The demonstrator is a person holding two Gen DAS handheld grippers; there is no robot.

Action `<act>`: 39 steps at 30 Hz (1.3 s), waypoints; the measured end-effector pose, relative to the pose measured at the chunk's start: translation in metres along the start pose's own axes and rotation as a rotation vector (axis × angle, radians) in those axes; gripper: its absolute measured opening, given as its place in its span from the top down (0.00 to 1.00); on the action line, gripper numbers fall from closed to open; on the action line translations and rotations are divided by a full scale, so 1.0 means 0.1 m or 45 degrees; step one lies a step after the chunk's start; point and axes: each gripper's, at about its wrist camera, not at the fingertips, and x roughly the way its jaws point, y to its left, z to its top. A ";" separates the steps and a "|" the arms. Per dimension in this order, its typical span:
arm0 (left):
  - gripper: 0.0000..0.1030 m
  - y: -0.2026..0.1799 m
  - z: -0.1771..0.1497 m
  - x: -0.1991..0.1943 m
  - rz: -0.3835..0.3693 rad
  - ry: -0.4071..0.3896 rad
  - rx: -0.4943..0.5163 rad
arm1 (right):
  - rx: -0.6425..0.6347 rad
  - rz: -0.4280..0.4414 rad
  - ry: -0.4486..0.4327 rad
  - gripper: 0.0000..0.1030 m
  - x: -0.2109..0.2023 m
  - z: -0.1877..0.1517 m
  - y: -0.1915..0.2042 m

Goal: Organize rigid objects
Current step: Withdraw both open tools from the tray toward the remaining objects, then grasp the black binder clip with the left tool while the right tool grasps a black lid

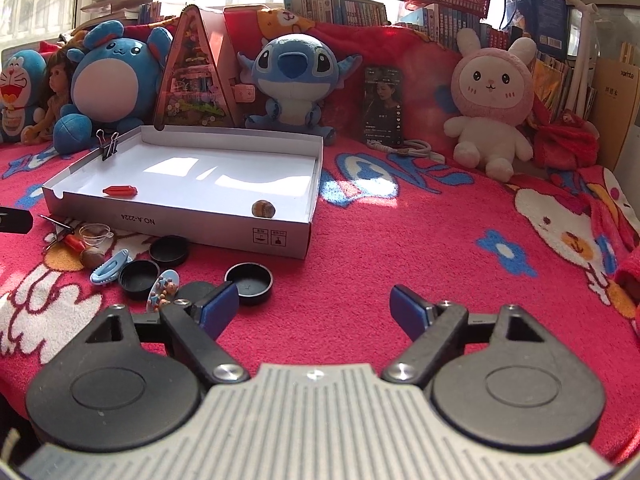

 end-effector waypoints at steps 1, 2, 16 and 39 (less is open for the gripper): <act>0.34 0.00 -0.01 0.00 -0.004 0.003 0.001 | -0.001 0.005 0.003 0.17 0.00 -0.01 0.00; 0.39 0.00 -0.01 -0.01 -0.011 0.011 -0.002 | -0.004 0.013 0.010 0.19 -0.01 -0.01 0.01; 0.52 -0.08 0.00 0.10 -0.049 0.031 -0.018 | -0.008 0.052 0.046 0.32 0.09 -0.03 0.14; 0.69 -0.13 0.03 0.54 -0.081 0.110 -0.053 | 0.042 0.088 0.078 0.40 0.38 0.08 0.23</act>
